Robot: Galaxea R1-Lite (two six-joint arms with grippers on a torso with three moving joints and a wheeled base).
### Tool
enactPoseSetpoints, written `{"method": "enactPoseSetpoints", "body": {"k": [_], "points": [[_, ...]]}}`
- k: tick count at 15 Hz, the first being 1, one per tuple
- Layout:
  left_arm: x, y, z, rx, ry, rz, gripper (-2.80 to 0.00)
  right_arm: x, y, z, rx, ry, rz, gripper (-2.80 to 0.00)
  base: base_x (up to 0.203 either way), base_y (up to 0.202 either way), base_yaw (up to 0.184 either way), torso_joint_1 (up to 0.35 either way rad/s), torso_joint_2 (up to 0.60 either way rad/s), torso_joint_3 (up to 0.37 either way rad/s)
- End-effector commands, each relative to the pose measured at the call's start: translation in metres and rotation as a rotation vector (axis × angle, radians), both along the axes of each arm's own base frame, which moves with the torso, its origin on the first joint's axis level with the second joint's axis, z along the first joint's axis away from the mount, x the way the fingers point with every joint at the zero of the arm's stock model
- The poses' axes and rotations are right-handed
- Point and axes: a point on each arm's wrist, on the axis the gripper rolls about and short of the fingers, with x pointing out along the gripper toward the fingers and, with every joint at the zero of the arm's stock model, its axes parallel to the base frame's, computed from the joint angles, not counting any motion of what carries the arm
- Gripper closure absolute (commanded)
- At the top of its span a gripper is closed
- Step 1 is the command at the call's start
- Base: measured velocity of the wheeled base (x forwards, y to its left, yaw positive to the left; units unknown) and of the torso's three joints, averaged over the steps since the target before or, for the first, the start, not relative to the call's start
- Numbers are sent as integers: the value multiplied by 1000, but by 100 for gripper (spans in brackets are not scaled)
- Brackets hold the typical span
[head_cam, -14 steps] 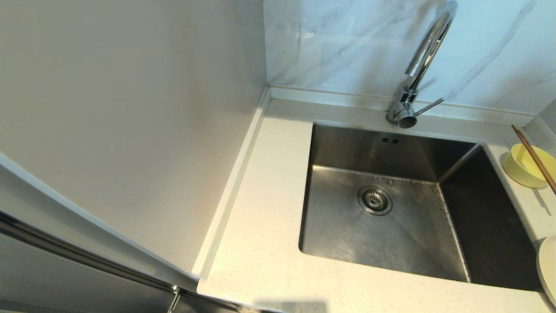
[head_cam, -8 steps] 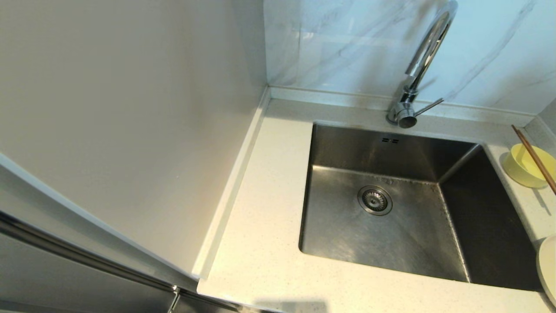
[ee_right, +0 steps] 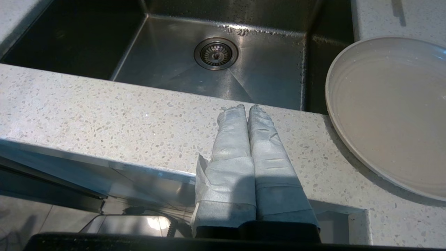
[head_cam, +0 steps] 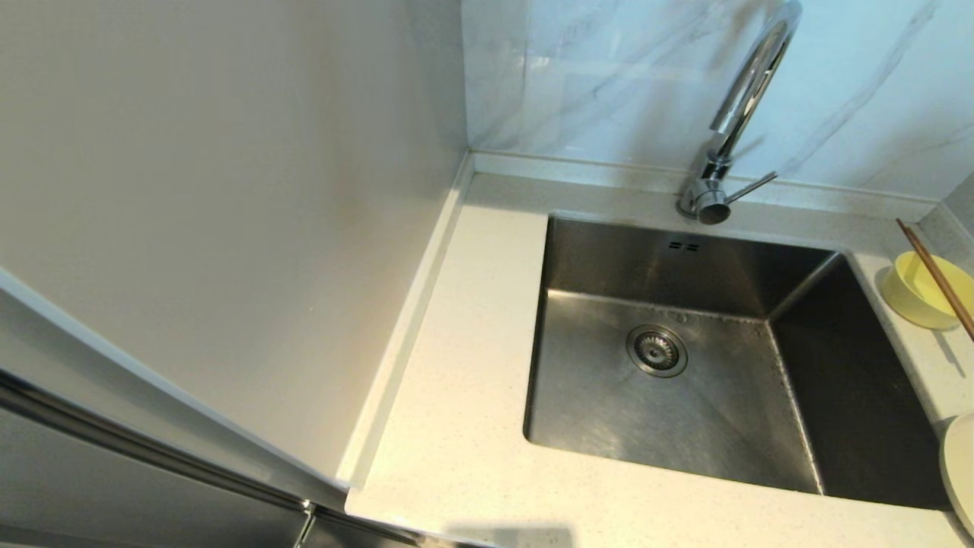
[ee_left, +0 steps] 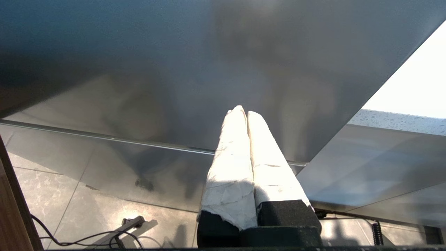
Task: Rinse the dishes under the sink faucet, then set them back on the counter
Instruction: Turn on the faucet
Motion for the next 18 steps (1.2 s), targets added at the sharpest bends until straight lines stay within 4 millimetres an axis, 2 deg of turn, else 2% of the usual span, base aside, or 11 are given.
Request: {"method": "enactPoseSetpoints", "body": {"k": [1,18], "points": [[0,0,0,0,0,-1,0,1,0,-2,0,10,0,0,0,0,0,0,0,0],[0,0,0,0,0,-1,0,1,0,-3,0,11,0,0,0,0,0,0,0,0]]}}
